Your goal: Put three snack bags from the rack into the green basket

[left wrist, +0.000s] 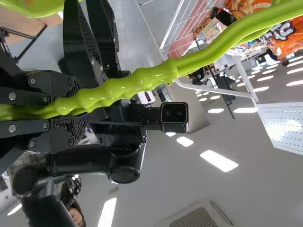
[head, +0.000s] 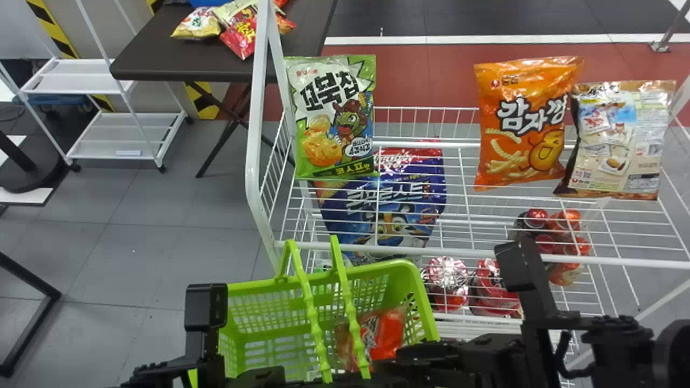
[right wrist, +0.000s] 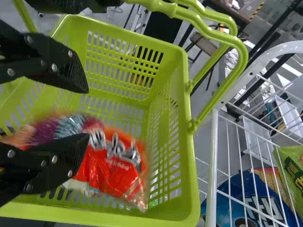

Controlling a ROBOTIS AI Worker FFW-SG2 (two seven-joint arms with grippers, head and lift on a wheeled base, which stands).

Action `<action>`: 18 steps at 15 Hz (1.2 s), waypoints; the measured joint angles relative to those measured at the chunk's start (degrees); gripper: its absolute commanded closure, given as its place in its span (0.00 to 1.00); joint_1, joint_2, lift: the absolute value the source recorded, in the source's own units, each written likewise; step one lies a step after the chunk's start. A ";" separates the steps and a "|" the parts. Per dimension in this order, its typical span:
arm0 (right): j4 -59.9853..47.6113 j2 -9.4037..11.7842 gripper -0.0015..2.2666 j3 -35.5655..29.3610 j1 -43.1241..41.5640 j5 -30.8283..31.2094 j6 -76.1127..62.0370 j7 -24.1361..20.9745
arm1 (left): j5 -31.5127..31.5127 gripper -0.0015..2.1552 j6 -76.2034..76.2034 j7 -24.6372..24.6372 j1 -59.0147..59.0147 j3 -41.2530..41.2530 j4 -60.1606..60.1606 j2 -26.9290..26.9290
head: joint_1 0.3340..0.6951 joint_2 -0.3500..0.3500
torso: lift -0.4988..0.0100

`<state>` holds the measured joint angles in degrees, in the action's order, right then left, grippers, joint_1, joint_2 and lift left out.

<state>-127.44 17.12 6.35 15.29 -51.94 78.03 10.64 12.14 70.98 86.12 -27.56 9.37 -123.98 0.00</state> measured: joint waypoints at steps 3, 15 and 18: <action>0.78 -0.30 0.00 -4.15 0.25 -3.56 0.14 1.23 | 0.00 1.00 0.13 -0.08 -0.35 0.11 -0.52 0.00 | 1.00 0.60 | 0.98; 13.14 0.91 0.02 -15.20 -8.39 16.38 -28.72 -0.43 | -0.01 1.00 0.18 0.09 -0.79 0.24 -0.48 0.00 | 1.00 0.09 | 0.98; 22.71 1.59 0.02 -11.20 -13.82 21.23 -43.52 -1.19 | -0.01 1.00 0.18 0.11 -1.03 0.23 -0.54 0.00 | 1.00 0.06 | 0.98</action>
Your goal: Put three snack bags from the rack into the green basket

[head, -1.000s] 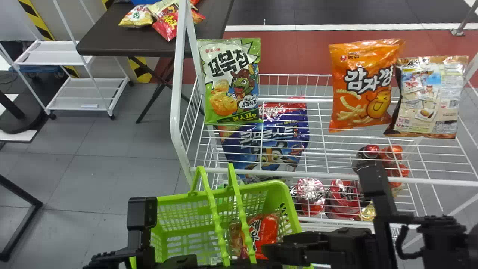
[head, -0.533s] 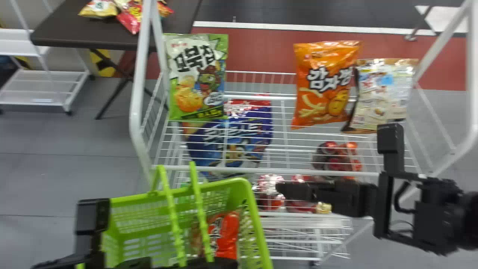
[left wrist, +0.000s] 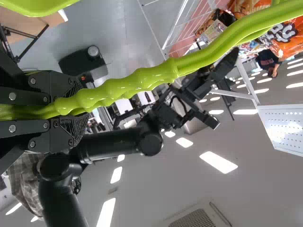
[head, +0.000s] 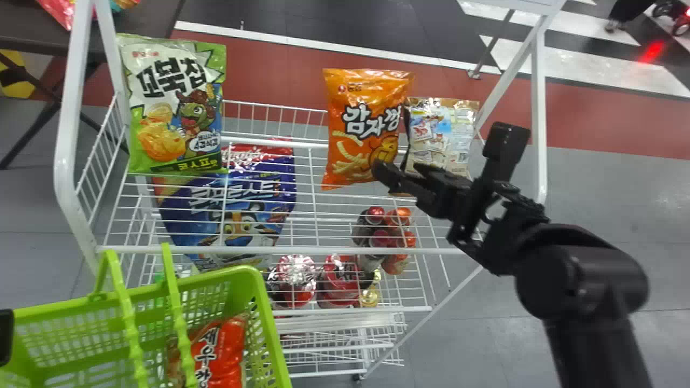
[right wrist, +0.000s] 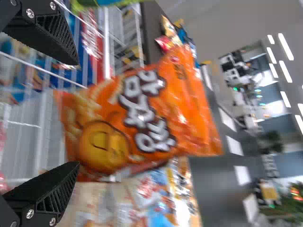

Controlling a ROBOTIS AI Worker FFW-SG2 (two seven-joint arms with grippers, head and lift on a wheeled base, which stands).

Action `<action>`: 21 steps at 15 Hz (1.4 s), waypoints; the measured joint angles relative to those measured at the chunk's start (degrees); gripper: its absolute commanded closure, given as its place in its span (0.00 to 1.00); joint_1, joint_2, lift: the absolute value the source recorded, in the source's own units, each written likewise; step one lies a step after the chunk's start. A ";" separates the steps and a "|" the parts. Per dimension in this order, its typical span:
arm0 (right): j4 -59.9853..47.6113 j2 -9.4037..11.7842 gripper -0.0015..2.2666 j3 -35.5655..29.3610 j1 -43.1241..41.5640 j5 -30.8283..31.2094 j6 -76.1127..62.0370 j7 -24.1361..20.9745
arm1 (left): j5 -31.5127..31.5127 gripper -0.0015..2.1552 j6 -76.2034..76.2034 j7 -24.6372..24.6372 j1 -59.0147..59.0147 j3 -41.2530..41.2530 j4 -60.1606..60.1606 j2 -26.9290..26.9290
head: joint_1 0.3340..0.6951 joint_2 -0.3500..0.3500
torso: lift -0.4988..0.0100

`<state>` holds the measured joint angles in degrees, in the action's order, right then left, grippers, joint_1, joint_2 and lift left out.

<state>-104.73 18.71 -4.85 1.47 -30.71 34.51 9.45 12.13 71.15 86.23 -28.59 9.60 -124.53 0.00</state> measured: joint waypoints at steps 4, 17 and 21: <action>15.88 0.16 0.07 8.39 -10.57 2.72 -10.11 1.54 | 0.00 1.00 0.00 0.11 -0.67 -0.07 -0.51 0.00 | 1.00 0.12 | 0.98; 19.01 -0.20 0.99 12.15 -12.98 4.79 -10.27 2.40 | 0.06 1.00 0.03 0.46 -2.00 0.56 -1.83 0.00 | 1.00 0.18 | 0.98; 6.53 -0.04 0.99 9.50 -7.90 1.14 -2.47 3.94 | 0.53 1.00 -0.07 0.22 -1.80 1.17 -1.57 0.00 | 1.00 0.22 | 0.98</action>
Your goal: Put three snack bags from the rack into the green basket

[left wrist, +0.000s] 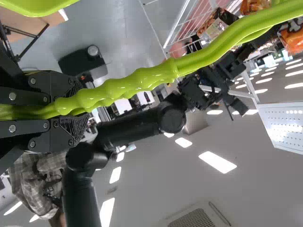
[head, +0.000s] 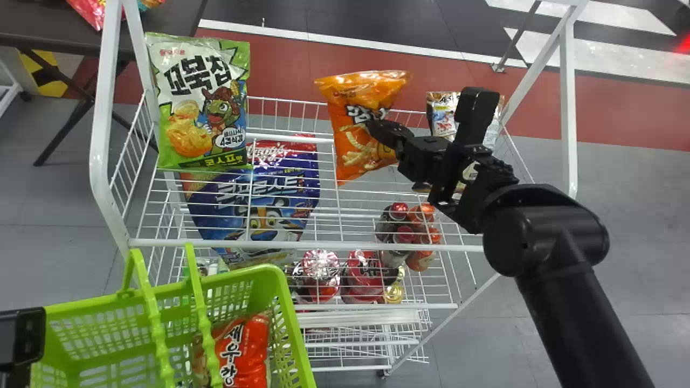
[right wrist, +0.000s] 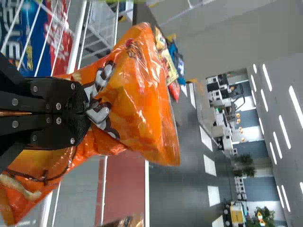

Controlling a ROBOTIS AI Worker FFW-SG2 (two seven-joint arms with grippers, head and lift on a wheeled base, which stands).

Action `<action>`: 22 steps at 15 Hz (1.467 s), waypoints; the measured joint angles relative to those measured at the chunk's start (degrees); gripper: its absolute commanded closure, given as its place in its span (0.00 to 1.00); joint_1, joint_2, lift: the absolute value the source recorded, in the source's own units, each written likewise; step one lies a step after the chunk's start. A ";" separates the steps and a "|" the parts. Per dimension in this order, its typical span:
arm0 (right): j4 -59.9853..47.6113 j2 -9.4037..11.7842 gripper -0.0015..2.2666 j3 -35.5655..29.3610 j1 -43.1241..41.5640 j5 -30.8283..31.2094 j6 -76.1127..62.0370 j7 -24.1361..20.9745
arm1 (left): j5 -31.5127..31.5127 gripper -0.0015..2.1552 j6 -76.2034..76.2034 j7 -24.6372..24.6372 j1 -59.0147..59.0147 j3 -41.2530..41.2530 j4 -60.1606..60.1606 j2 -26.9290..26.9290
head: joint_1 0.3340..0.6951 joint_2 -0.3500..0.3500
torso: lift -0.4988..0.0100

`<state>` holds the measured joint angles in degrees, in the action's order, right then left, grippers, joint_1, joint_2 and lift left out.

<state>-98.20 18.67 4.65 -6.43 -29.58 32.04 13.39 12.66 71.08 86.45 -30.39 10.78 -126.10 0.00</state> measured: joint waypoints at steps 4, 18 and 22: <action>-15.29 0.42 0.99 -4.03 7.06 -6.17 16.88 0.68 | 0.70 1.00 -0.09 -0.15 0.43 0.62 0.21 0.00 | 1.00 0.29 | 0.98; -29.52 1.45 0.99 -13.70 11.74 -26.80 45.04 1.02 | 1.98 1.00 -1.40 -0.29 1.65 1.14 2.52 0.00 | 1.00 0.37 | 0.98; -30.08 0.61 0.99 -13.39 13.56 -32.26 53.75 0.45 | 2.69 1.00 -1.84 -0.49 1.90 1.25 2.52 0.00 | 1.00 0.42 | 0.98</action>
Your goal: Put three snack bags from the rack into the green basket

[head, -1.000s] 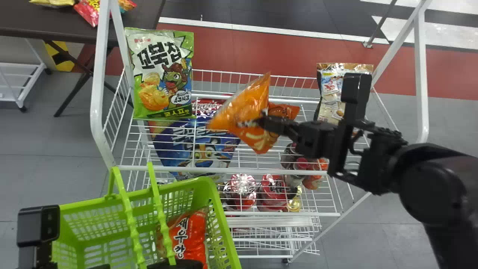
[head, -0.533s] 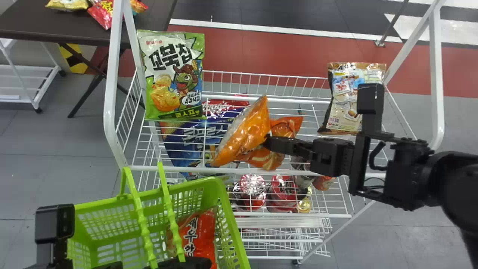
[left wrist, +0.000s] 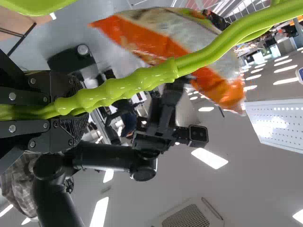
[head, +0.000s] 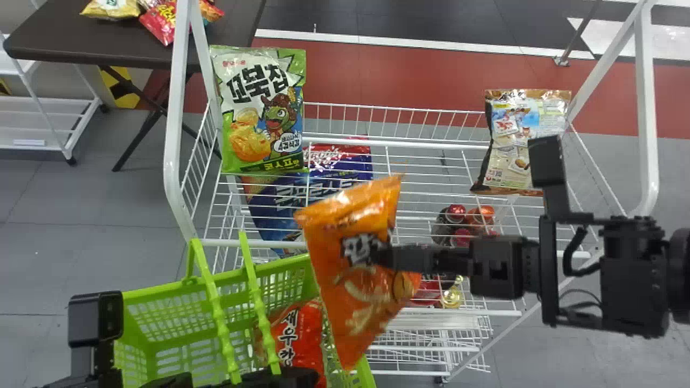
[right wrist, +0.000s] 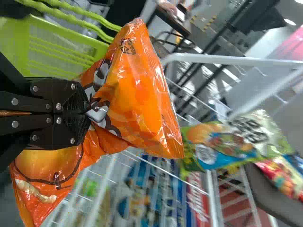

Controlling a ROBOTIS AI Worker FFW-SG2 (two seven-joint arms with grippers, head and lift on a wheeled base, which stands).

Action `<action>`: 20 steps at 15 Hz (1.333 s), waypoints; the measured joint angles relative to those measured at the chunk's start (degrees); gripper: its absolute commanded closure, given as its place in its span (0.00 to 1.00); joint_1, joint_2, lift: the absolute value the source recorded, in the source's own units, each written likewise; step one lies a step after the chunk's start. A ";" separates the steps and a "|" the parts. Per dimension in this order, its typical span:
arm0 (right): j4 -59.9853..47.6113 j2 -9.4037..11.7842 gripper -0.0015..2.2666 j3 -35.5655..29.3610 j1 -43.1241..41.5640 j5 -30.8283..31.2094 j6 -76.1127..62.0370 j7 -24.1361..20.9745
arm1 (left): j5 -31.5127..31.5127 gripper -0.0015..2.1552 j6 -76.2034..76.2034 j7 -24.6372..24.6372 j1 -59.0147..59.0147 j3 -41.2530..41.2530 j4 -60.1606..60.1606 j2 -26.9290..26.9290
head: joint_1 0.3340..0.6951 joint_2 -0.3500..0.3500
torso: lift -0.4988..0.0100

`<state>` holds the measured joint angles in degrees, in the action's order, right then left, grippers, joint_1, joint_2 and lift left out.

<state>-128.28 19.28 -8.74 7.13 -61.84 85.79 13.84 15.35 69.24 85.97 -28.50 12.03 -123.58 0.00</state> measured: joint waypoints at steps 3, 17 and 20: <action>0.90 -1.71 0.99 1.92 1.03 -2.89 2.18 -0.46 | 0.79 1.00 -0.12 0.02 0.11 -0.03 0.25 0.00 | 1.00 0.51 | 0.98; 17.69 -6.54 0.95 13.68 5.28 1.72 -13.81 2.30 | 3.19 1.00 -0.20 0.43 0.11 -0.39 0.72 0.00 | 1.00 0.73 | 0.98; 19.52 -6.66 0.01 18.29 4.36 3.51 -16.43 2.26 | 3.19 1.00 -0.20 0.50 0.05 -0.45 0.67 0.00 | 1.00 0.80 | 0.98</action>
<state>-108.76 12.62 9.56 11.48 -58.32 69.36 16.10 18.54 69.04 86.47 -28.44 11.58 -122.90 0.00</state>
